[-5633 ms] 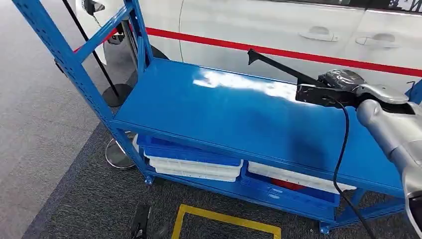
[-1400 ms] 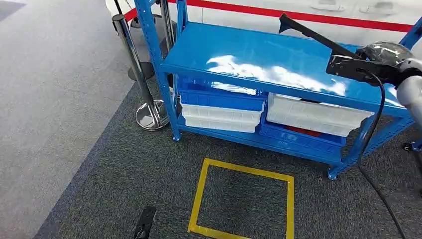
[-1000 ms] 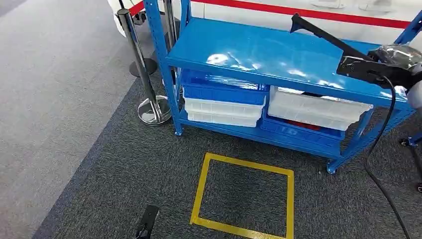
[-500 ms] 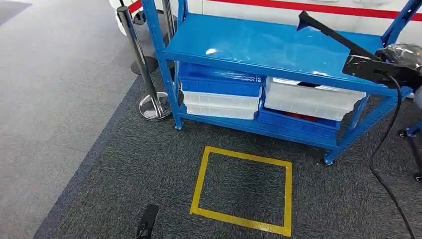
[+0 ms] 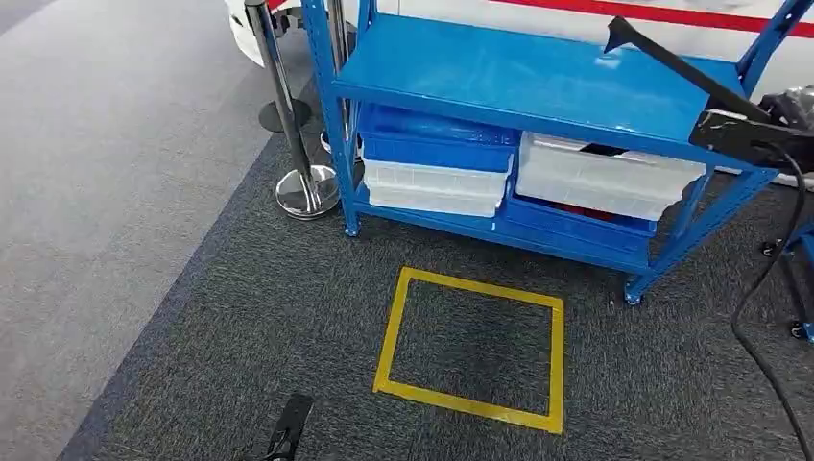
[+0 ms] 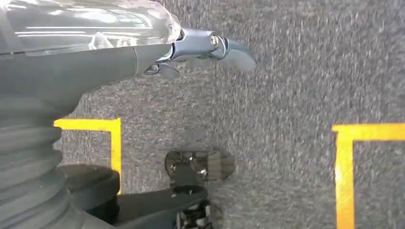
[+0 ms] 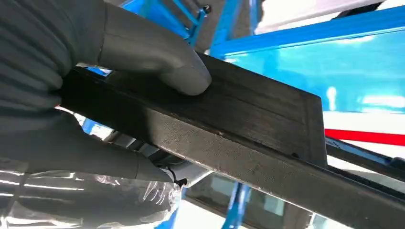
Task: Take the parts from the cabinet and place them on the table.
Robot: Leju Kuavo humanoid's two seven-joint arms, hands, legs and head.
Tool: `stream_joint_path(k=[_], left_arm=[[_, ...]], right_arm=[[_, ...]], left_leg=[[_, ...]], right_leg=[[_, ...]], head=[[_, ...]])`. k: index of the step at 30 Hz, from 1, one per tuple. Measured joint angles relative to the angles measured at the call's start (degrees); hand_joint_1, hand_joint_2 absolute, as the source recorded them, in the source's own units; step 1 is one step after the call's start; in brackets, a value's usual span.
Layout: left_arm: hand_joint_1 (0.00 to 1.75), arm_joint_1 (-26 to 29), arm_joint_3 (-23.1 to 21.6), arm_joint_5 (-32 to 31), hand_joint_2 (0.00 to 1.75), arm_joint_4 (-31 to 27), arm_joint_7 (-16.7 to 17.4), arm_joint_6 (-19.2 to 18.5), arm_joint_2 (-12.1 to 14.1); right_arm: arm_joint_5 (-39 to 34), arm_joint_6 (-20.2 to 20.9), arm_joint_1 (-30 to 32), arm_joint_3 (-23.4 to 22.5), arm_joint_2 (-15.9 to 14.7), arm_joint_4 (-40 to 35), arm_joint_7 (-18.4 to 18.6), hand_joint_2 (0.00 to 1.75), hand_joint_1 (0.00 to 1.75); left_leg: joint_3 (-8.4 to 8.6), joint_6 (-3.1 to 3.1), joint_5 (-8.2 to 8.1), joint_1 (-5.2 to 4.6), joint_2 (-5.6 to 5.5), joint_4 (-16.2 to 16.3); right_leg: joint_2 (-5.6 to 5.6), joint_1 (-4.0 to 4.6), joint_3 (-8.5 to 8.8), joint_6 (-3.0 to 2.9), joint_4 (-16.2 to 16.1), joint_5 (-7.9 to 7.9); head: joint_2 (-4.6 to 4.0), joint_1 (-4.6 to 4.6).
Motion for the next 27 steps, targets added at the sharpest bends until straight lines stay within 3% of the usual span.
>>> stream_joint_path(k=[1, 4, 5, 6, 7, 9, 10, 11, 12, 14, 15, 16, 17, 19, 20, 21, 22, 25, 26, 27], left_arm=[[0.00, 0.0, -0.1, -0.5, 1.75, 0.0, 0.0, 0.0, -0.1], [0.00, 0.2, -0.9, -1.1, 1.75, 0.0, 0.3, -0.1, -0.1], [0.00, 0.3, -1.1, -1.6, 1.75, 0.0, 0.4, 0.0, -0.1], [0.00, 0.4, -1.3, -1.6, 1.75, 0.0, 0.5, 0.1, -0.1], [0.00, 0.5, -1.3, -1.5, 1.75, 0.0, 0.4, 0.3, -0.1], [0.00, 0.5, -1.3, -1.4, 1.75, 0.0, 0.3, 0.6, -0.1], [0.00, 0.5, -1.3, -1.3, 1.75, 0.0, 0.3, 0.7, -0.1], [0.00, 0.6, -1.3, -1.2, 1.75, 0.0, 0.2, 0.7, 0.0], [0.00, 0.7, -1.3, -1.2, 1.75, 0.0, 0.1, 0.7, 0.0], [0.00, 0.8, -1.3, -1.2, 1.75, 0.0, -0.4, 0.7, 0.0], [0.00, 0.7, -1.3, -1.3, 1.75, 0.0, -0.6, 0.7, 0.0], [0.00, 0.7, -1.3, -1.3, 1.75, 0.0, -0.7, 0.7, 0.2], [0.00, 0.7, -1.3, -1.4, 1.75, 0.0, -0.8, 0.7, 0.1], [0.00, 0.8, -1.3, -1.3, 1.75, 0.0, -0.8, 0.7, 0.1], [0.00, 0.8, -1.3, -1.3, 1.75, 0.0, -0.8, 0.7, 0.0], [0.00, 0.7, -1.3, -1.4, 1.75, 0.0, -0.8, 0.7, 0.0], [0.00, 0.7, -1.3, -1.4, 1.75, 0.0, -0.7, 0.7, -0.1], [0.00, 0.8, -1.4, -1.4, 1.75, 0.0, -0.3, 0.6, -0.4], [0.00, 0.8, -1.4, -1.4, 1.75, 0.0, -0.2, 0.6, -0.4], [0.00, 0.7, -1.4, -1.4, 1.75, 0.0, 0.0, 0.6, -0.4]], right_arm=[[0.2, -0.3, 0.2, -0.2, -0.4, -0.5, -0.1, 1.75, 1.75], [0.4, -0.8, 1.3, -0.5, -2.2, -1.4, -0.3, 1.75, 1.75], [0.5, -0.8, 1.7, -0.7, -2.7, -1.9, -0.3, 1.75, 1.75], [0.5, -0.8, 1.8, -0.9, -3.0, -2.4, -0.3, 1.75, 1.75], [0.5, -0.8, 1.9, -1.2, -3.3, -2.7, -0.3, 1.75, 1.75], [0.5, -0.8, 1.9, -1.6, -3.8, -3.4, -0.2, 1.75, 1.75], [0.5, -0.8, 2.0, -1.7, -4.0, -3.6, -0.3, 1.75, 1.75], [0.5, -0.8, 2.1, -1.8, -4.2, -3.8, -0.3, 1.75, 1.75], [0.5, -0.8, 2.3, -2.1, -4.3, -4.0, -0.2, 1.75, 1.75], [0.5, -0.9, 2.4, -2.6, -4.8, -4.3, -0.1, 1.75, 1.75], [0.4, -1.0, 2.4, -2.9, -5.0, -4.5, 0.0, 1.75, 1.75], [0.4, -1.4, 2.4, -3.2, -5.5, -4.7, 0.0, 1.75, 1.75], [0.3, -1.7, 2.5, -3.4, -5.7, -4.9, 0.0, 1.75, 1.75], [0.3, -1.7, 2.6, -3.9, -6.2, -5.3, 0.0, 1.75, 1.75], [0.4, -1.7, 2.7, -4.1, -6.6, -5.5, 0.0, 1.75, 1.75], [0.4, -1.7, 2.7, -4.3, -6.8, -5.7, 0.0, 1.75, 1.75], [0.5, -1.7, 2.5, -4.5, -7.0, -5.7, 0.2, 1.75, 1.75], [0.8, -1.6, 2.5, -4.7, -7.3, -5.8, 0.8, 1.75, 1.75], [0.9, -1.5, 2.5, -4.7, -7.3, -5.8, 0.9, 1.75, 1.75], [0.9, -1.4, 2.5, -4.7, -7.3, -5.8, 0.9, 1.75, 1.75]], left_leg=[[-0.39, -0.42, 0.28, -0.25, -0.02, 0.2], [-0.59, -1.43, 1.41, -0.23, -0.25, -0.1], [-1.02, -1.75, 1.41, -0.33, -0.36, 0.0], [-1.79, -1.91, -0.58, -0.19, -0.36, 1.2], [-2.81, -2.04, -3.84, -0.15, -0.31, 4.4], [-5.57, -2.37, -9.48, -0.06, -0.28, 13.9], [-6.32, -2.42, -10.55, -0.06, -0.28, 17.5], [-6.06, -2.33, -9.99, -0.07, -0.28, 18.9], [-4.59, -2.11, -8.46, -0.09, -0.28, 17.6], [1.92, -1.11, -5.12, -0.42, -0.31, 8.1], [5.53, -0.13, -5.27, -0.65, -0.32, 2.6], [7.44, 0.04, -6.60, -0.69, -0.18, -0.2], [7.07, -0.19, -6.18, -0.90, -0.28, -0.2], [6.80, 0.29, -5.72, -1.22, -0.28, -0.5], [6.83, 0.61, -4.80, -0.72, -0.12, -1.6], [6.95, 0.76, -3.94, -0.51, 0.45, -2.2], [6.61, 1.23, -3.39, -0.44, 0.59, -2.7], [5.60, 1.19, -2.91, -0.45, 1.65, -2.5], [5.31, 1.13, -2.84, -0.44, 2.08, -2.3], [5.04, 1.10, -2.83, -0.39, 2.57, -2.0]], right_leg=[[0.27, 0.77, 0.41, -1.02, -0.4, 0.29], [0.15, 0.89, -0.31, -2.30, -0.5, 0.89], [-0.14, 0.19, -0.50, -3.07, -1.0, 1.57], [-0.30, 0.35, -1.00, -3.58, -1.0, 2.09], [-0.35, 0.38, -1.65, -4.07, -1.0, 2.59], [-0.29, 0.59, -2.95, -4.24, -1.0, 3.41], [-0.21, 0.70, -3.51, -4.26, -1.0, 3.86], [-0.07, 0.81, -4.01, -4.24, -1.0, 4.29], [0.07, 0.93, -4.42, -4.19, -1.0, 4.68], [0.19, 1.31, -5.04, -4.02, -0.9, 5.40], [0.15, 1.26, -5.11, -3.92, -0.9, 5.66], [0.13, 1.50, -5.34, -3.52, -1.0, 5.96], [-0.04, 1.26, -5.29, -3.01, -1.1, 6.30], [-0.01, 0.97, -5.31, -2.27, -1.5, 7.05], [0.15, 1.47, -5.35, -1.78, -1.9, 7.51], [0.24, 1.00, -6.00, -1.77, -1.2, 6.46], [0.17, 0.98, -7.14, -1.58, 1.3, 4.07], [0.20, 0.69, -12.05, -0.62, 14.1, -1.95], [0.14, 0.58, -12.22, -0.43, 15.3, -2.04], [-0.01, 0.46, -11.09, -0.29, 13.8, -1.04]], head=[[0.02, -0.02], [0.02, -0.02], [0.00, 0.02], [0.00, 0.02], [0.00, -0.02], [0.00, 0.00], [0.00, 0.00], [0.00, 0.00], [0.00, 0.00], [0.00, 0.00], [0.02, 0.00], [0.00, 0.00], [0.02, -0.02], [0.00, 0.04], [0.02, 0.02], [0.00, 0.02], [0.00, 0.04], [0.00, 0.02], [0.00, 0.02], [0.00, 0.02]])
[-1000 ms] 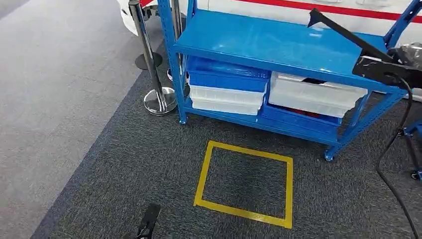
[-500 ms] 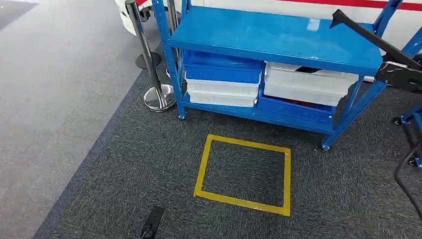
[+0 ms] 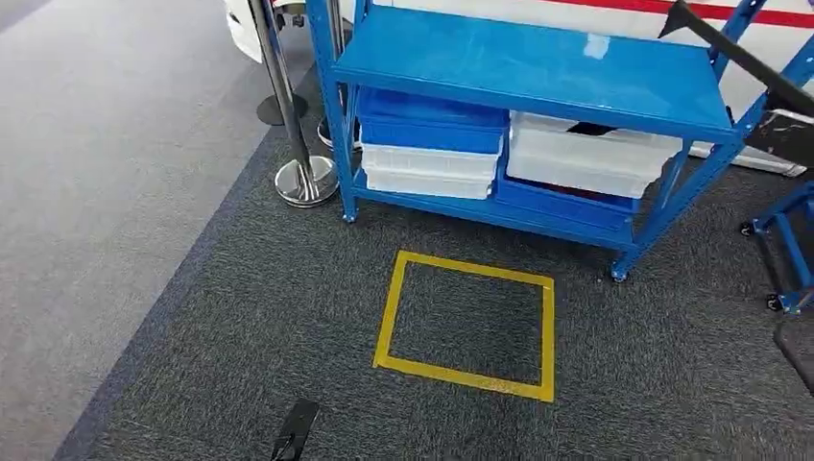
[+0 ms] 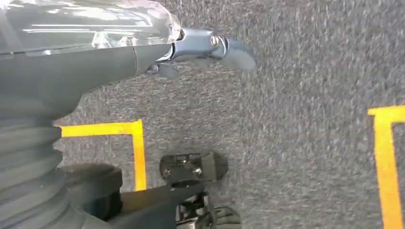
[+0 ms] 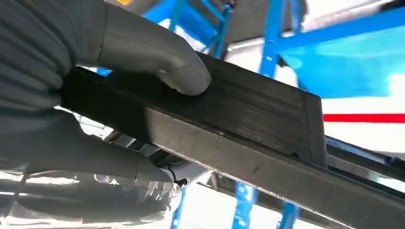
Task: Take the parts from the cabinet and place them on the table.
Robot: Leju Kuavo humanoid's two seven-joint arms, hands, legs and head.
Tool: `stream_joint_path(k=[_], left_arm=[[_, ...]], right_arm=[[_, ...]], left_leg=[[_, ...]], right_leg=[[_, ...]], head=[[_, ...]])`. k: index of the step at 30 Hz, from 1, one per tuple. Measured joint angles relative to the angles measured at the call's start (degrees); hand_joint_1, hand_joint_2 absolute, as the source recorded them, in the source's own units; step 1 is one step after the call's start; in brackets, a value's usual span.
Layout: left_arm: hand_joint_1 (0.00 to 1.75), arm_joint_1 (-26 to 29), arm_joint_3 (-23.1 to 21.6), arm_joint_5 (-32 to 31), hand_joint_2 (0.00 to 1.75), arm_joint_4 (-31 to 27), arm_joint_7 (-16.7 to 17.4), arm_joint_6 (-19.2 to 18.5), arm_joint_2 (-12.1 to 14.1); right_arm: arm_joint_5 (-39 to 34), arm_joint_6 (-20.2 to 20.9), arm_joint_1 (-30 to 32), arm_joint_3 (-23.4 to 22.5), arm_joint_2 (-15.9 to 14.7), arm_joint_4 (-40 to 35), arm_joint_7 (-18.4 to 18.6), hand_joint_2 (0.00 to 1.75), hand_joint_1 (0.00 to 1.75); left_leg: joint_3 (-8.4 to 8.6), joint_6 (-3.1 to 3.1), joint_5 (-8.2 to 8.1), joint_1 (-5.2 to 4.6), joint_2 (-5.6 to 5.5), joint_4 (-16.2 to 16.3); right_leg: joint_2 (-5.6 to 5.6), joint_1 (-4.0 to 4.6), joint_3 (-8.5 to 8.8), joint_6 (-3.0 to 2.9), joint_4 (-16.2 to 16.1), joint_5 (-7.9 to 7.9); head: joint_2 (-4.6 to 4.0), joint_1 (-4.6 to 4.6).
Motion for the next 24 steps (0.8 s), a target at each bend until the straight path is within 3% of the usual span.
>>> stream_joint_path(k=[2, 3, 4, 5, 8, 9, 10, 11, 13, 14, 15, 16, 17, 18, 19, 20, 21, 23, 24], left_arm=[[0.00, 0.0, 0.0, 0.0, 1.75, 0.0, 0.0, 0.0, -0.1], [0.00, 0.0, 0.0, 0.0, 1.75, 0.0, 0.0, 0.1, -0.1], [0.00, -0.1, 0.0, 0.0, 1.75, 0.0, 0.0, 0.2, -0.1], [0.00, 0.0, 0.0, 0.0, 1.75, 0.0, -0.1, 0.3, -0.1], [0.00, -0.1, 0.0, 0.0, 1.75, 0.0, -0.1, 0.5, -0.1], [0.00, -0.1, 0.0, -0.1, 1.75, 0.0, -0.1, 0.5, -0.1], [0.00, -0.1, 0.0, -0.1, 1.75, 0.0, -0.1, 0.5, -0.1], [0.00, 0.1, 0.0, -0.1, 1.75, 0.0, -0.1, 0.5, -0.1], [0.00, 0.3, 0.0, -0.1, 1.75, 0.0, 0.0, 0.5, -0.1], [0.00, 0.4, 0.0, -0.1, 1.75, 0.0, 0.0, 0.5, -0.1], [0.00, 0.6, 0.0, -0.1, 1.75, 0.0, 0.0, 0.5, -0.1], [0.00, 0.6, 0.0, -0.1, 1.75, 0.0, 0.0, 0.5, -0.1], [0.00, 0.5, 0.0, -0.1, 1.75, 0.0, 0.0, 0.5, -0.1], [0.00, 0.5, 0.0, -0.1, 1.75, 0.0, 0.0, 0.5, -0.1], [0.00, 0.5, 0.0, -0.2, 1.75, 0.0, 0.0, 0.5, 0.1], [0.00, 0.6, -0.1, -0.2, 1.75, 0.0, 0.0, 0.5, 0.2], [0.00, 0.7, -0.2, -0.2, 1.75, 0.0, 0.1, 0.4, 0.2], [0.00, 0.6, -0.5, -0.2, 1.75, 0.0, 0.1, 0.3, 0.2], [0.00, 0.5, -0.6, -0.2, 1.75, 0.0, 0.0, 0.3, 0.0]], right_arm=[[0.0, 0.1, -0.3, -0.3, 0.0, -0.1, 0.0, 1.75, 1.75], [0.0, 0.2, -0.5, -0.5, 0.0, -0.2, 0.0, 1.75, 1.75], [0.0, 0.2, -0.8, -0.7, 0.1, -0.2, 0.0, 1.75, 1.75], [0.0, 0.4, -0.9, -0.7, 0.1, -0.3, 0.0, 1.75, 1.75], [0.0, 0.9, -0.8, -1.1, -0.5, -0.2, 0.0, 1.75, 1.75], [-0.1, 0.9, -0.9, -1.2, -0.5, -0.3, -0.1, 1.75, 1.75], [-0.1, 0.9, -1.0, -1.2, -0.5, -0.3, -0.2, 1.75, 1.75], [-0.2, 0.9, -1.0, -1.3, -0.5, -0.3, -0.2, 1.75, 1.75], [-0.3, 0.9, -0.8, -1.3, -0.5, -0.3, -0.4, 1.75, 1.75], [-0.3, 0.9, -0.7, -1.3, -0.5, -0.2, -0.4, 1.75, 1.75], [-0.3, 0.9, -0.6, -1.3, -0.6, -0.2, -0.4, 1.75, 1.75], [-0.4, 0.9, -0.5, -1.3, -0.6, -0.3, -0.4, 1.75, 1.75], [-0.4, 0.9, -0.6, -1.3, -0.6, -0.3, -0.5, 1.75, 1.75], [-0.5, 0.9, -0.6, -1.5, -0.7, -0.3, -0.5, 1.75, 1.75], [-0.5, 0.9, -0.5, -1.6, -0.7, -0.3, -0.5, 1.75, 1.75], [-0.5, 0.9, -0.7, -1.7, -1.0, -0.3, -0.5, 1.75, 1.75], [-0.5, 1.0, -0.5, -1.7, -1.3, -0.4, -0.5, 1.75, 1.75], [-0.5, 1.0, 0.0, -1.9, -2.1, -0.5, -0.5, 1.75, 1.75], [-0.5, 1.0, 0.2, -2.1, -2.8, -0.5, -0.6, 1.75, 1.75]], left_leg=[[-0.27, -0.33, -0.22, 0.13, 0.93, 0.7], [-0.40, -0.75, -0.54, 0.06, 1.32, 1.3], [-0.80, -1.14, -0.77, -0.49, 1.68, 1.7], [-0.81, -1.31, -0.78, -0.50, 1.99, 1.7], [-0.83, -1.89, -0.84, -0.54, 3.34, 1.8], [-1.18, -2.49, -1.54, -0.28, 2.01, 2.3], [-2.04, -2.69, -3.43, -0.02, -0.43, 4.6], [-3.80, -2.78, -5.93, 0.03, -1.47, 8.8], [-7.90, -2.88, -9.83, 0.05, -2.03, 18.1], [-9.07, -2.78, -10.19, 0.04, -2.06, 20.7], [-8.74, -2.56, -9.05, 0.04, -2.09, 20.1], [-7.06, -2.24, -6.83, 0.03, -2.27, 16.8], [-4.54, -1.75, -4.05, -0.01, -2.92, 11.5], [-2.10, -1.15, -1.59, -0.02, -4.49, 6.3], [-0.78, -0.43, -1.62, 0.20, -7.84, 3.4], [-0.29, -0.74, -1.47, 0.25, -7.80, 2.3], [-0.30, -0.99, -1.62, 0.00, -7.06, 2.3], [-0.19, -0.79, -1.17, -0.01, -5.96, 1.6], [0.21, -0.56, -0.36, 0.75, -5.00, 0.3]], right_leg=[[-0.93, -0.24, 5.47, 0.23, -8.6, 3.86], [-2.94, -0.27, 8.47, 0.31, -14.0, 5.02], [-3.98, 0.68, 8.56, -0.59, -14.5, 4.34], [-2.87, 0.58, 8.31, -1.58, -14.5, 4.55], [-1.48, 0.36, 7.79, -2.57, -14.6, 4.92], [-1.06, 0.16, 7.82, -2.98, -14.8, 5.14], [-0.62, 0.12, 7.68, -3.38, -14.8, 5.29], [-0.06, 0.14, 7.46, -3.61, -14.8, 5.44], [1.26, 0.29, 7.02, -3.92, -14.7, 5.71], [2.13, 0.34, 6.87, -3.92, -14.7, 5.82], [3.01, 0.38, 6.84, -3.86, -14.7, 5.92], [3.88, 0.45, 6.85, -3.77, -14.7, 5.99], [4.77, 0.52, 6.87, -3.63, -14.7, 6.08], [5.54, 0.59, 6.88, -3.50, -14.7, 6.17], [6.06, 0.39, 6.71, -3.24, -14.7, 6.32], [6.88, 0.49, 6.42, -2.86, -14.6, 6.51], [7.51, -0.09, 6.11, -2.29, -14.8, 6.88], [8.95, -0.13, 5.94, -1.34, -15.3, 7.50], [8.98, -0.38, 5.72, -1.16, -15.4, 7.49]], head=[[0.00, 0.00], [0.00, 0.00], [0.02, 0.00], [0.00, 0.00], [0.00, 0.02], [0.02, -0.02], [0.00, -0.02], [0.00, 0.00], [0.02, -0.02], [0.00, 0.00], [0.00, 0.00], [0.00, -0.02], [0.00, 0.00], [0.00, 0.00], [0.02, 0.00], [0.00, 0.00], [0.00, 0.00], [0.00, 0.02], [0.00, 0.00]])
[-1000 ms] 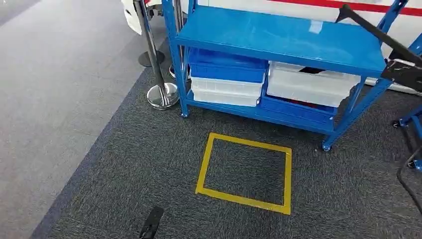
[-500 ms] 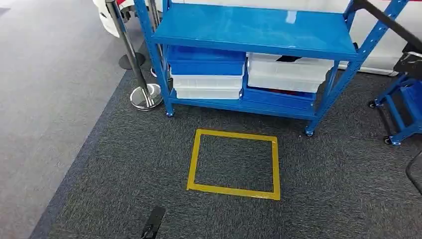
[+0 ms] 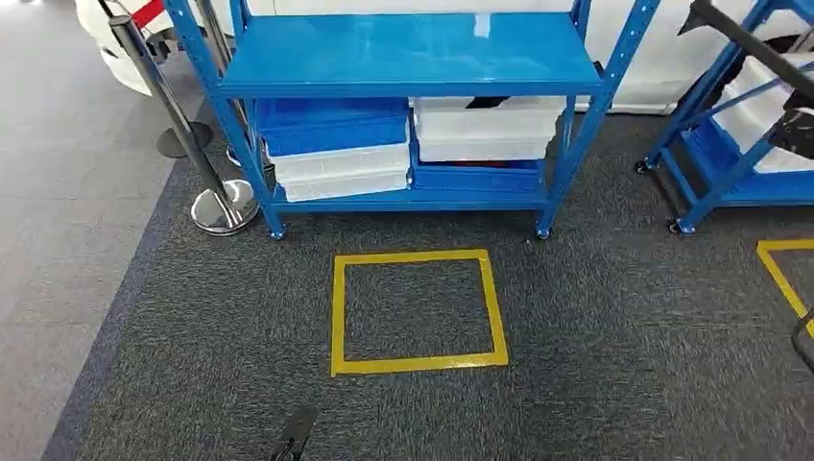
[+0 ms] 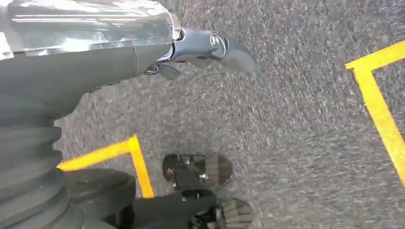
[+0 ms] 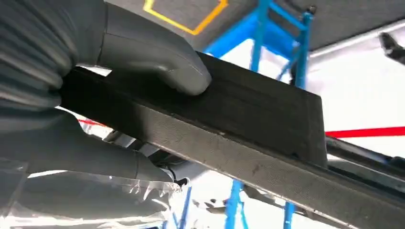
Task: Take the parts from the cabinet and place them on the table.
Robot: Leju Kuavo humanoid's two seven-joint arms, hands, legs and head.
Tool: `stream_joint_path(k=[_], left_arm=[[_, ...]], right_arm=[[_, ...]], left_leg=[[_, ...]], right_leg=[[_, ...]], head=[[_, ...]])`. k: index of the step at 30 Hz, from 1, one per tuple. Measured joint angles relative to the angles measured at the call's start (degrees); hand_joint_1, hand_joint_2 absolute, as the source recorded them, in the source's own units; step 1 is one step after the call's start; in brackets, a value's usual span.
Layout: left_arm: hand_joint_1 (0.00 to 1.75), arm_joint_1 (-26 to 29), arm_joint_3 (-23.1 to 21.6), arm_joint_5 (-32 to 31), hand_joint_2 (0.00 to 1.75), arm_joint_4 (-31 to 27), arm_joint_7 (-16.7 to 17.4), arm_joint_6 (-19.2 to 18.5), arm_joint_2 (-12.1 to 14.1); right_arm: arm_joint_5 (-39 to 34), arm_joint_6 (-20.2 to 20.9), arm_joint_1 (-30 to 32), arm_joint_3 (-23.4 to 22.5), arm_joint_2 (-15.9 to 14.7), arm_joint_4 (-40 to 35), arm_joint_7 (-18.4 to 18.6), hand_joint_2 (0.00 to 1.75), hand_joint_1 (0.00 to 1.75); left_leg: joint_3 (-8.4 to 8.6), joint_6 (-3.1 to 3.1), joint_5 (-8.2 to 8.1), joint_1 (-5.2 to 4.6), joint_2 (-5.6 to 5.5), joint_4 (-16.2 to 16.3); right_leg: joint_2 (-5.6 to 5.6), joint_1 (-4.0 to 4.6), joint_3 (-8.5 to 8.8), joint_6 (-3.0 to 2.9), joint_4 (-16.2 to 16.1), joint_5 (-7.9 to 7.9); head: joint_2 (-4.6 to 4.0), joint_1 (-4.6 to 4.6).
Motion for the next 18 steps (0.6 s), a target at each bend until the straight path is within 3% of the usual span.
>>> stream_joint_path(k=[1, 2, 4, 5, 6, 7, 8, 9, 10, 11, 12, 14, 15, 16, 17, 18], left_arm=[[0.00, 0.0, -0.1, 0.0, 1.75, 0.0, 0.0, -0.1, 0.0], [0.00, 0.0, -0.3, 0.0, 1.75, 0.0, -0.2, -0.2, -0.2], [0.00, 0.4, -0.5, 0.0, 1.75, 0.0, -0.2, -0.6, -0.2], [0.00, 0.5, -0.5, 0.0, 1.75, 0.0, -0.2, -0.8, -0.2], [0.00, 0.5, -0.6, 0.0, 1.75, 0.0, -0.2, -1.1, -0.2], [0.00, 0.4, -0.7, -0.2, 1.75, 0.0, -0.3, -1.3, -0.2], [0.00, 0.4, -0.8, -0.6, 1.75, 0.0, -0.3, -1.7, -0.3], [0.00, 0.5, -0.9, -0.9, 1.75, 0.0, -0.2, -2.0, -0.3], [0.00, 0.4, -0.9, -1.0, 1.75, 0.0, -0.2, -2.4, -0.3], [0.00, 0.4, -0.9, -1.0, 1.75, 0.0, -0.1, -2.6, -0.3], [0.00, 0.4, -1.0, -1.0, 1.75, 0.0, 0.0, -2.9, -0.3], [0.00, 0.4, -1.4, -1.1, 1.75, 0.0, 0.4, -3.5, -0.2], [0.00, 0.4, -1.6, -1.4, 1.75, 0.0, 0.6, -3.7, -0.2], [0.00, 0.4, -1.9, -1.9, 1.75, 0.0, 0.8, -4.0, -0.2], [0.00, 0.5, -2.1, -2.2, 1.75, 0.0, 0.9, -4.2, -0.2], [0.00, 0.6, -2.3, -2.4, 1.75, 0.0, 1.2, -4.3, -0.2]], right_arm=[[0.0, 0.0, -0.1, -0.3, -0.4, -0.3, -0.2, 1.75, 1.75], [0.0, 0.0, -0.2, -0.3, -0.8, -0.4, -0.2, 1.75, 1.75], [-0.2, -0.1, 0.4, -0.4, -0.9, -1.0, -0.1, 1.75, 1.75], [-0.2, -0.1, 1.1, -0.3, -0.9, -1.3, -0.2, 1.75, 1.75], [-0.2, -0.1, 1.6, -0.4, -1.1, -1.6, -0.2, 1.75, 1.75], [-0.2, -0.2, 2.1, -0.4, -1.4, -1.9, -0.2, 1.75, 1.75], [-0.3, -0.2, 2.5, -0.5, -2.1, -2.6, 0.1, 1.75, 1.75], [-0.3, -0.2, 2.7, -0.7, -2.7, -3.2, 0.3, 1.75, 1.75], [-0.4, -0.3, 2.9, -1.2, -3.5, -4.0, 0.6, 1.75, 1.75], [-0.5, -0.4, 3.0, -1.5, -3.7, -4.6, 0.7, 1.75, 1.75], [-0.5, -0.4, 3.7, -1.8, -4.4, -5.2, 1.0, 1.75, 1.75], [-0.8, -0.7, 5.4, -2.1, -5.7, -6.0, 1.6, 1.75, 1.75], [-0.9, -0.9, 6.3, -2.4, -6.9, -6.4, 1.8, 1.75, 1.75], [-0.9, -1.4, 7.1, -2.9, -7.3, -7.4, 1.8, 1.75, 1.75], [-0.8, -1.9, 7.8, -3.6, -8.0, -7.7, 2.2, 1.75, 1.75], [-0.6, -2.2, 8.3, -4.0, -8.3, -8.0, 2.4, 1.75, 1.75]], left_leg=[[0.14, 0.23, 0.45, -0.26, 0.59, -0.6], [0.12, 0.45, 0.73, -0.44, 1.36, -0.9], [-0.04, 0.41, 0.69, -0.55, 3.19, -0.8], [-0.06, 0.39, 0.63, -0.55, 4.06, -0.8], [-0.09, 0.37, 0.55, -0.54, 4.97, -0.7], [-0.18, 0.27, 0.43, -0.53, 5.66, -0.5], [-0.25, 0.08, 0.22, -0.50, 6.30, -0.3], [-0.29, -0.14, -0.17, -0.47, 6.97, 0.2], [-0.35, -0.54, -0.49, -0.79, 7.46, 0.6], [-0.42, -0.89, -0.83, -1.22, 7.87, 1.1], [-0.33, -1.15, -0.92, -1.21, 8.36, 0.7], [0.12, -1.63, -1.19, -1.28, 9.50, 0.7], [-0.07, -2.10, -1.65, -1.17, 9.50, 1.0], [-0.36, -2.48, -2.86, -0.81, 6.79, 2.3], [-1.53, -2.47, -4.94, -0.71, 4.60, 5.3], [-3.48, -2.50, -7.41, -0.72, 3.60, 10.1]], right_leg=[[-4.01, 0.53, -0.70, 0.07, 1.2, -1.09], [-6.57, 0.66, -2.30, 0.22, 4.4, -3.47], [-8.25, 0.50, -6.00, 0.81, 13.0, -7.34], [-8.49, 0.35, -7.07, 1.04, 15.5, -7.93], [-8.68, 0.10, -6.95, 1.24, 15.4, -7.22], [-8.96, -0.10, -5.56, 1.44, 13.2, -5.61], [-9.47, -0.24, -2.90, 1.56, 8.8, -3.42], [-10.64, -0.31, 0.43, 1.68, 3.3, -1.23], [-13.74, 0.31, 1.79, 1.40, 0.4, -2.29], [-13.30, 0.60, 1.70, 0.27, 0.1, -1.81], [-12.18, 0.66, 1.61, -0.32, 0.5, -1.97], [-11.10, 0.81, 1.46, -0.86, 0.4, -2.00], [-10.35, 0.33, 1.52, -1.39, 0.2, -1.74], [-9.76, 0.32, 1.46, -1.59, 0.1, -1.67], [-9.58, 0.31, 1.38, -2.00, 0.2, -1.62], [-8.68, 0.34, 1.23, -2.29, 0.2, -1.49]], head=[[0.02, 0.02], [0.00, -0.02], [0.00, 0.00], [0.00, -0.02], [0.00, 0.00], [0.00, 0.00], [0.00, 0.00], [0.00, 0.00], [0.00, 0.00], [0.00, -0.04], [0.00, 0.00], [0.02, -0.04], [0.00, 0.02], [0.02, -0.05], [0.02, -0.02], [0.00, -0.04]])
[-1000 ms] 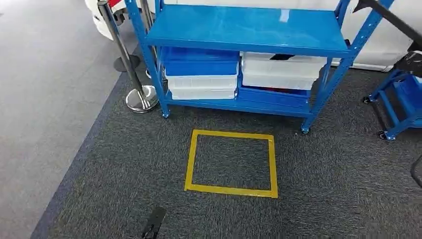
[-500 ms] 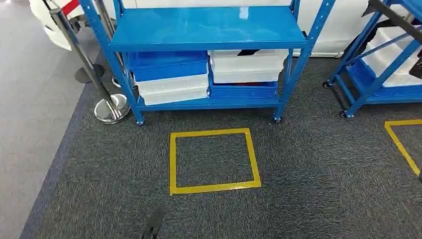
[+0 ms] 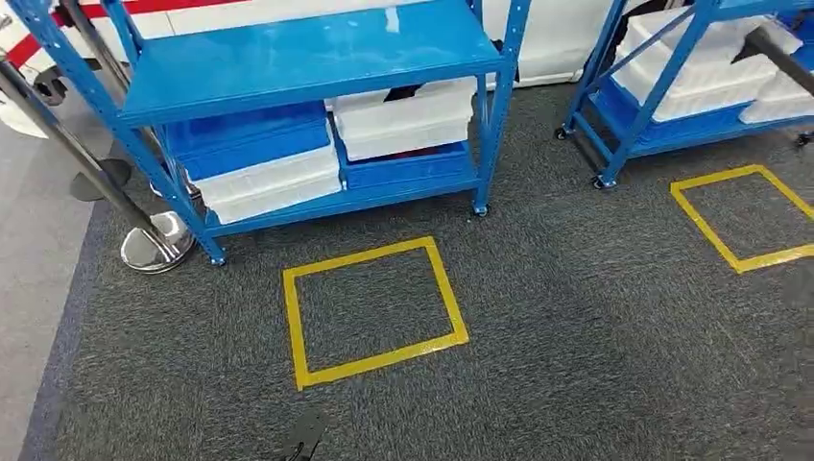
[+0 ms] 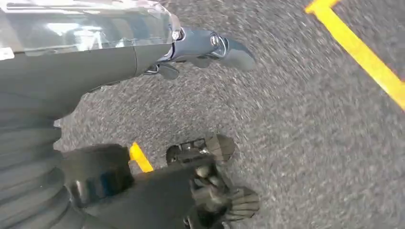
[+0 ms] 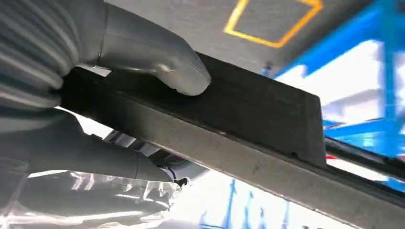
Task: Take the parts from the cabinet and place them on the table.
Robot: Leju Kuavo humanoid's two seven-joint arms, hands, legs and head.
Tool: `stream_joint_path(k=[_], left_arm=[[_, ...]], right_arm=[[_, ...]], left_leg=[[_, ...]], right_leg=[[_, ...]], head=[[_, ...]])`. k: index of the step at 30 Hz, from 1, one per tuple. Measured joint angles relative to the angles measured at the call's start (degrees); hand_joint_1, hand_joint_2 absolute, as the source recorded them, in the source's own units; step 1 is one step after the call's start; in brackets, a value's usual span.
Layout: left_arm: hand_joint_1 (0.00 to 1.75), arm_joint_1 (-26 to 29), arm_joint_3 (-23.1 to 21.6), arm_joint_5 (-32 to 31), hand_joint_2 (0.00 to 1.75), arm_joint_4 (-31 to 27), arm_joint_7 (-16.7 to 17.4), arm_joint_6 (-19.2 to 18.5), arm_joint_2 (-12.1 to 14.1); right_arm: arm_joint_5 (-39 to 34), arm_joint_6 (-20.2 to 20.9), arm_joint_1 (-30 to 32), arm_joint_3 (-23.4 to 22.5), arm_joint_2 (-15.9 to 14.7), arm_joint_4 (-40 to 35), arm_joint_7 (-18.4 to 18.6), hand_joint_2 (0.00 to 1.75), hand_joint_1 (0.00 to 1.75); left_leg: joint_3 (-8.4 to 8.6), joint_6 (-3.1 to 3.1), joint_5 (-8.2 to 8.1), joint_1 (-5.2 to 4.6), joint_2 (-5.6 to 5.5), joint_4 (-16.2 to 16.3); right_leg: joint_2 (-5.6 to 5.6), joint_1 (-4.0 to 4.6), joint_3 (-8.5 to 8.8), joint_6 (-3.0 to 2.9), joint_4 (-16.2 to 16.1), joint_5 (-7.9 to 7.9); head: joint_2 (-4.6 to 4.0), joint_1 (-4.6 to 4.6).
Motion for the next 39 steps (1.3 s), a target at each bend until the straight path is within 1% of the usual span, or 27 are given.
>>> stream_joint_path(k=[2, 3, 4, 6, 7, 8, 11, 12, 14, 15, 17, 18, 20, 22, 23, 24, 27, 28, 29, 30, 32, 33, 34, 36, 37, 38, 39], left_arm=[[0.00, 0.1, -0.1, -0.6, 1.75, 0.0, 0.4, -0.3, 0.2], [0.00, 0.0, -0.2, -0.6, 1.75, 0.0, 0.5, -0.4, 0.2], [0.00, -0.1, -0.4, -0.6, 1.75, 0.0, 0.6, -0.5, 0.2], [0.00, -0.3, -0.9, -0.7, 1.75, 0.0, 0.8, -0.6, 0.3], [0.00, -0.4, -1.0, -0.8, 1.75, 0.0, 0.8, -0.6, 0.5], [0.00, -0.3, -1.1, -1.1, 1.75, 0.0, 1.0, -0.7, 0.8], [0.00, -0.3, -1.5, -1.6, 1.75, 0.0, 1.1, -0.7, 0.8], [0.00, -0.5, -1.5, -1.6, 1.75, 0.0, 0.9, -0.6, 0.9], [0.00, -0.8, -1.4, -1.4, 1.75, 0.0, 0.4, -0.5, 1.1], [0.00, -0.7, -1.4, -1.3, 1.75, 0.0, 0.1, -0.4, 1.1], [0.00, -0.6, -1.4, -1.0, 1.75, 0.0, -0.3, 0.2, 1.3], [0.00, -0.7, -1.4, -0.3, 1.75, 0.0, -0.5, 0.4, 1.4], [0.00, -0.8, -1.1, 0.6, 1.75, 0.0, -1.2, 0.5, 1.4], [0.00, -0.8, -0.9, 0.7, 1.75, 0.0, -1.9, 0.4, 1.5], [0.00, -0.8, -0.9, 0.7, 1.75, 0.0, -2.1, 0.4, 1.7], [0.00, -0.9, -0.9, 0.6, 1.75, 0.0, -2.1, 0.5, 1.6], [0.00, -1.0, -0.8, 0.6, 1.75, 0.0, -2.1, 0.7, 1.6], [0.00, -1.1, -0.8, 0.6, 1.75, 0.0, -2.1, 0.7, 1.6], [0.00, -1.1, -0.8, 0.6, 1.75, 0.0, -2.1, 0.7, 1.6], [0.00, -1.0, -0.8, 0.6, 1.75, 0.0, -2.1, 0.7, 1.6], [0.00, -0.4, -0.8, 0.7, 1.75, 0.0, -2.1, 0.7, 1.6], [0.00, -0.2, -0.8, 0.7, 1.75, 0.0, -2.1, 0.7, 1.6], [0.00, 0.0, -0.8, 0.8, 1.75, 0.0, -2.2, 0.7, 1.7], [0.00, 0.3, -0.8, 0.8, 1.75, 0.0, -2.4, 0.7, 1.7], [0.00, 0.5, -0.8, 0.8, 1.75, 0.0, -2.4, 0.6, 1.7], [0.00, 0.7, -0.7, 0.8, 1.75, 0.0, -2.4, 0.5, 2.0], [0.00, 1.0, -0.7, 0.8, 1.75, 0.0, -2.2, 0.4, 2.3]], right_arm=[[0.8, -0.1, 1.0, -0.4, -0.4, -0.7, 0.1, 1.75, 1.75], [1.2, 0.0, 1.4, -0.5, -1.0, -0.9, 0.1, 1.75, 1.75], [1.3, 0.1, 1.7, -0.5, -1.6, -1.1, 0.1, 1.75, 1.75], [1.3, 0.3, 2.3, -1.2, -3.5, -2.6, 0.1, 1.75, 1.75], [1.2, 0.4, 3.0, -1.6, -4.2, -3.5, 0.4, 1.75, 1.75], [1.2, 0.4, 3.4, -2.1, -4.7, -4.4, 0.4, 1.75, 1.75], [1.8, 0.7, 5.2, -2.4, -5.7, -6.1, 0.7, 1.75, 1.75], [2.6, 0.8, 5.5, -2.6, -5.7, -6.1, 0.5, 1.75, 1.75], [4.3, 0.4, 4.9, -3.1, -4.9, -5.5, 0.2, 1.75, 1.75], [5.0, -0.5, 4.3, -3.1, -3.7, -4.8, -0.1, 1.75, 1.75], [5.9, -2.3, 4.5, -3.2, -0.9, -2.8, -0.8, 1.75, 1.75], [6.2, -2.7, 4.9, -3.2, 0.0, -1.9, -1.2, 1.75, 1.75], [6.9, -3.1, 5.6, -3.3, 1.6, -0.8, -1.3, 1.75, 1.75], [7.3, -3.3, 5.5, -3.6, 2.4, -0.2, -1.4, 1.75, 1.75], [7.4, -3.4, 5.3, -3.7, 2.8, 0.1, -1.5, 1.75, 1.75], [7.5, -3.4, 5.2, -3.8, 3.3, 0.3, -1.6, 1.75, 1.75], [8.1, -3.5, 5.6, -3.8, 4.0, 1.3, -1.7, 1.75, 1.75], [8.4, -3.6, 5.8, -3.9, 4.2, 1.4, -1.8, 1.75, 1.75], [8.7, -3.8, 5.8, -3.9, 4.4, 1.5, -1.8, 1.75, 1.75], [8.9, -4.2, 5.8, -3.9, 4.8, 1.7, -1.5, 1.75, 1.75], [9.1, -4.5, 6.0, -3.9, 5.8, 1.9, -1.4, 1.75, 1.75], [9.4, -4.4, 6.2, -3.9, 6.0, 2.1, -1.5, 1.75, 1.75], [9.6, -4.2, 6.2, -3.9, 6.2, 2.2, -1.5, 1.75, 1.75], [9.9, -3.8, 6.1, -4.0, 6.3, 2.5, -1.4, 1.75, 1.75], [9.8, -3.7, 6.0, -4.2, 6.2, 2.6, -1.5, 1.75, 1.75], [9.7, -3.6, 6.0, -4.3, 6.2, 2.6, -1.8, 1.75, 1.75], [9.6, -3.6, 5.7, -4.4, 6.1, 2.7, -1.9, 1.75, 1.75]], left_leg=[[-3.93, 0.09, -3.29, 0.00, -0.67, 8.9], [-4.48, 0.27, -2.80, -0.01, -0.72, 9.8], [-3.80, 0.58, -1.08, -0.03, -0.80, 8.0], [0.54, 1.51, 4.43, -0.13, -2.13, -1.9], [2.41, 2.20, 6.44, -0.08, -5.12, -6.5], [2.89, 2.67, 5.84, 0.33, -7.97, -7.4], [3.59, 2.45, 5.77, -0.17, -5.83, -8.8], [4.10, 2.75, 6.47, 0.03, -4.61, -10.1], [4.70, 3.17, 7.61, 0.00, -2.93, -11.8], [4.64, 3.12, 7.73, -0.14, -1.90, -11.9], [4.59, 2.99, 7.64, -0.13, 0.14, -11.9], [4.53, 2.93, 7.59, -0.08, 1.14, -11.8], [4.51, 2.59, 7.35, 0.01, 2.63, -11.5], [4.42, 1.89, 6.65, 0.08, 3.74, -10.6], [4.20, 1.49, 6.39, -0.36, 4.18, -10.4], [4.16, 1.10, 6.09, -0.55, 4.68, -9.9], [4.45, 0.24, 5.85, -0.52, 6.17, -9.9], [4.19, -0.32, 5.24, -0.17, 5.29, -9.6], [3.53, -0.45, 3.72, 0.11, 1.97, -7.7], [1.89, -0.40, 1.50, 0.17, 0.29, -3.9], [-2.91, -0.36, -2.76, 0.07, -0.69, 6.3], [-4.58, -0.21, -3.27, 0.05, -0.78, 9.3], [-4.92, 0.17, -2.09, -0.01, -0.81, 9.2], [-1.93, 1.10, 2.93, -0.18, -1.36, 1.6], [0.49, 1.80, 5.87, -0.31, -2.75, -3.9], [1.76, 2.61, 6.81, -0.28, -6.60, -7.5], [2.27, 2.81, 6.83, 0.13, -7.95, -8.2]], right_leg=[[1.75, 0.23, -0.24, -0.17, 0.0, 0.12], [2.64, 0.35, -0.24, -0.19, 0.1, 0.16], [3.41, 0.44, -0.23, -0.17, 0.1, 0.18], [5.06, 0.65, -0.17, -0.09, 0.2, 0.22], [5.58, 0.44, -0.20, -0.02, 0.2, 0.27], [6.16, 0.50, -0.45, 0.35, 0.1, 0.47], [9.02, -0.66, -1.10, 1.83, -0.4, 1.34], [9.95, -0.31, -1.08, 2.52, -1.0, 1.86], [2.85, -0.09, -2.17, 2.49, 0.9, 0.17], [1.22, -0.08, -3.83, 2.82, 4.4, -2.02], [0.08, -0.39, -7.44, 3.50, 12.8, -5.58], [-0.12, -0.62, -8.28, 3.76, 14.9, -5.85], [-0.62, -1.07, -5.64, 4.20, 10.9, -3.11], [-3.30, -1.20, 0.53, 4.42, 0.5, 0.36], [-4.75, -0.22, 0.79, 3.64, 0.2, -0.97], [-3.71, -0.21, 0.52, 2.43, -0.2, -0.45], [-1.95, 0.06, -0.04, 1.23, 0.2, -0.58], [-1.45, -0.34, 0.12, 0.70, 0.0, -0.43], [-0.99, -0.27, 0.07, 0.35, 0.0, -0.39], [-0.51, -0.15, 0.01, -0.04, 0.0, -0.36], [1.14, 0.23, -0.09, -0.44, 0.0, -0.27], [2.02, 0.46, -0.12, -0.49, 0.0, -0.24], [3.02, 0.73, -0.10, -0.51, 0.0, -0.23], [4.72, 1.04, 0.01, -0.51, 0.0, -0.22], [5.57, 1.18, 0.11, -0.51, 0.1, -0.21], [6.05, 0.83, 0.02, -0.46, 0.1, -0.18], [6.83, 1.00, -0.31, -0.10, 0.1, 0.03]], head=[[0.00, -0.02], [0.00, -0.02], [0.00, -0.02], [0.02, -0.02], [0.00, -0.02], [0.00, -0.02], [0.02, -0.02], [0.02, 0.02], [0.00, 0.00], [0.00, 0.00], [0.02, 0.00], [0.00, 0.00], [0.02, 0.00], [0.00, 0.00], [0.00, 0.00], [0.02, -0.04], [0.02, -0.02], [0.02, -0.07], [0.00, 0.00], [0.00, -0.02], [0.00, -0.04], [0.00, -0.02], [0.00, -0.02], [0.00, -0.02], [0.02, -0.02], [0.00, -0.02], [0.02, -0.02]])
